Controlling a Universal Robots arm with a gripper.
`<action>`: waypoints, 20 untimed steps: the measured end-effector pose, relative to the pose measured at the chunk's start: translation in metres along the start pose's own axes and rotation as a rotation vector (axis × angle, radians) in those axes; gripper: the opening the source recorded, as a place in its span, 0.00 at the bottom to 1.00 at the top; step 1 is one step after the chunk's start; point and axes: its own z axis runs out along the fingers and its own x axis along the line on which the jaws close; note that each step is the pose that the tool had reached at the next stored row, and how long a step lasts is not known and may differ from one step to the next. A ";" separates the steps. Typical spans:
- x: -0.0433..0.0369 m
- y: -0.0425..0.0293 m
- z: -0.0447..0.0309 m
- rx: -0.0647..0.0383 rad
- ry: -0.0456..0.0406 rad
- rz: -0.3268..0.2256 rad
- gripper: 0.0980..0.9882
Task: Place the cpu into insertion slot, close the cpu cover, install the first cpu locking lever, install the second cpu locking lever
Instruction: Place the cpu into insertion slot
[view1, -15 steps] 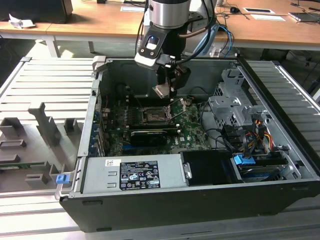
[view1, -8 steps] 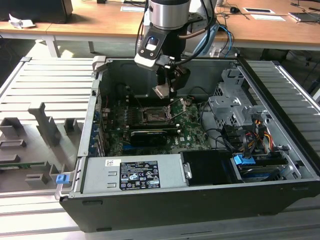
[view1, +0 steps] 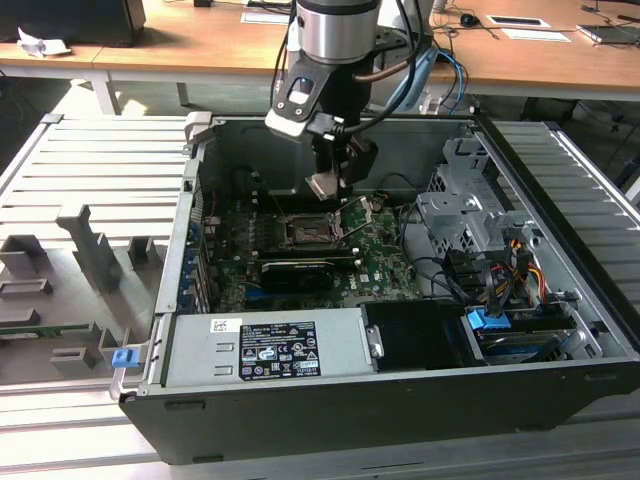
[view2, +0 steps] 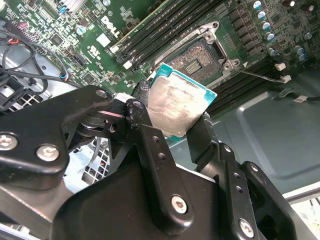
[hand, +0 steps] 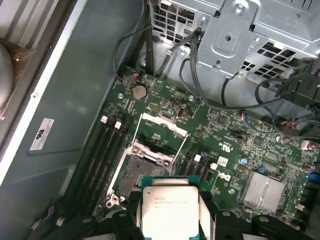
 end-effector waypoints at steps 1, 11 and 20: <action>0.0000 -0.0001 0.0006 0.000 0.0000 0.002 0.50; -0.0001 -0.0006 0.0063 0.001 -0.0013 0.019 0.50; -0.0002 -0.0009 0.0093 0.002 -0.0013 0.022 0.50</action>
